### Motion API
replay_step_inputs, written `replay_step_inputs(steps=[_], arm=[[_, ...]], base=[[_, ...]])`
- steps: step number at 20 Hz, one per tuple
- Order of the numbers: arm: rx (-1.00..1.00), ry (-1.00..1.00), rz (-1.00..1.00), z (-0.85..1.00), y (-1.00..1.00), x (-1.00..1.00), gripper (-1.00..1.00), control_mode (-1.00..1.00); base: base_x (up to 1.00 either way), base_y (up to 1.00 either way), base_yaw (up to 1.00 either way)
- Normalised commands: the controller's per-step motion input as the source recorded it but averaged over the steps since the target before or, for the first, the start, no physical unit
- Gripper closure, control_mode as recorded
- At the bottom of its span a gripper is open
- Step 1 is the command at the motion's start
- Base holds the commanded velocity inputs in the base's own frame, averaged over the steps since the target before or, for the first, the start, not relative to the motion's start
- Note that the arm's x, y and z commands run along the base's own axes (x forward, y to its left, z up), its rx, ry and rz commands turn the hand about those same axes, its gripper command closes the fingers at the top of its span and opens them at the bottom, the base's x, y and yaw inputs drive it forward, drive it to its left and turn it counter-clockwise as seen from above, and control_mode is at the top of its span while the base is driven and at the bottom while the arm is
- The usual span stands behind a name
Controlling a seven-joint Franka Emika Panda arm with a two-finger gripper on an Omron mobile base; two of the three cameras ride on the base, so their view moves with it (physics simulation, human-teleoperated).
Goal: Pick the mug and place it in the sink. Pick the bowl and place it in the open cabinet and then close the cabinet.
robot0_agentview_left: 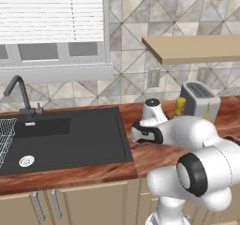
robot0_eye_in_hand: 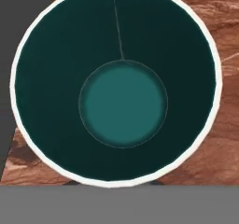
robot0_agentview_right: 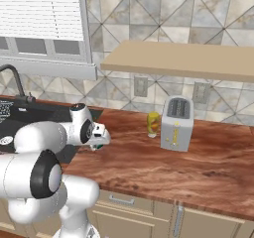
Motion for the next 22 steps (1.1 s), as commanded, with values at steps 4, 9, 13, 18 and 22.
replay_step_inputs(steps=[4,9,13,18,22], arm=[[-0.02,-0.13,0.0,0.75,0.01,-0.27,1.0,-1.0],[0.05,0.01,0.0,0.71,0.0,-0.17,1.0,-1.0],[0.1,0.18,0.01,0.64,0.0,-0.2,1.0,-1.0],[0.0,0.2,0.0,0.57,0.0,-0.22,1.0,-1.0],[-0.02,0.03,0.0,0.22,0.0,-0.33,1.0,-1.0]], base=[[0.0,0.0,0.0],[0.0,0.0,0.0],[0.0,0.0,0.0],[0.0,0.0,0.0],[0.0,0.0,0.0]])
